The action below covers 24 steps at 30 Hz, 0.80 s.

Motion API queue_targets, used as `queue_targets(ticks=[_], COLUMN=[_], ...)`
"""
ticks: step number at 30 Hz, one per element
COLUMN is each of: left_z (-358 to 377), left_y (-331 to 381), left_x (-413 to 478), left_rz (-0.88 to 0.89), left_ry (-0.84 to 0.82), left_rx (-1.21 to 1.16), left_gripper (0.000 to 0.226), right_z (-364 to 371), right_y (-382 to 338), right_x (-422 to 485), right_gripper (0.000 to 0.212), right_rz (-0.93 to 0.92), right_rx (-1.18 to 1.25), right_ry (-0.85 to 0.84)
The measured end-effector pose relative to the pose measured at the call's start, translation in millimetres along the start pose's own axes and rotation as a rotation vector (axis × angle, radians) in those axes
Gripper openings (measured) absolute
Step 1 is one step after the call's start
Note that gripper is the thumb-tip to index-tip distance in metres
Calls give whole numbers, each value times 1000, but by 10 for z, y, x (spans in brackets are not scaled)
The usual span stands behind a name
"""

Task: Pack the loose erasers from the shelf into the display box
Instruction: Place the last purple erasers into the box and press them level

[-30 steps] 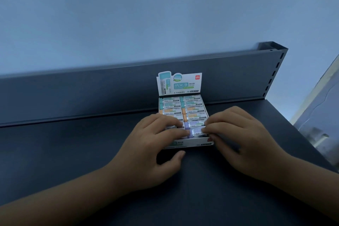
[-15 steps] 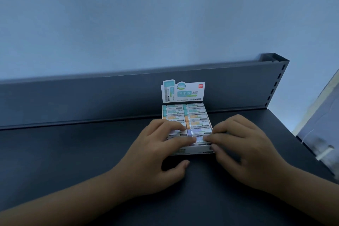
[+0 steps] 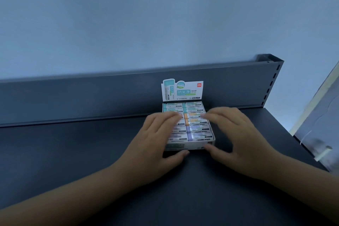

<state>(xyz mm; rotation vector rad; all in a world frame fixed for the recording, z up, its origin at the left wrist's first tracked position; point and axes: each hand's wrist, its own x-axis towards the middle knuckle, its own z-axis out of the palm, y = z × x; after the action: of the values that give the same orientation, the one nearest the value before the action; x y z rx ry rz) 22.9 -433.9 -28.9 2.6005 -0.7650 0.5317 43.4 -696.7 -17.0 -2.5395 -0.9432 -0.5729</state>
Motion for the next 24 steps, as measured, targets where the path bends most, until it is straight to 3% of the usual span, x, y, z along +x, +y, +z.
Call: queue_targets(ticks=[3, 5, 7, 10, 19, 24], left_z=[9, 2, 1, -23, 80, 93], left_y=[-26, -57, -108, -170, -265, -260], left_x=[7, 43, 91, 170, 267, 206], left_rz=[-177, -329, -367, -339, -239, -215], left_ry=[-101, -233, -318, -353, -232, -252], left_rx=[-64, -122, -107, -68, -111, -94], left_gripper=[113, 120, 118, 119, 114, 113], right_z=[10, 18, 22, 32, 238, 259], right_y=[30, 90, 176, 211, 194, 188], right_x=[33, 111, 197, 259, 341, 367], right_gripper=[109, 133, 149, 149, 138, 134], right_rz=[239, 412, 473, 429, 278, 240], right_rx=[13, 130, 121, 14, 26, 12], right_ry=[-142, -313, -464, -579, -463, -505])
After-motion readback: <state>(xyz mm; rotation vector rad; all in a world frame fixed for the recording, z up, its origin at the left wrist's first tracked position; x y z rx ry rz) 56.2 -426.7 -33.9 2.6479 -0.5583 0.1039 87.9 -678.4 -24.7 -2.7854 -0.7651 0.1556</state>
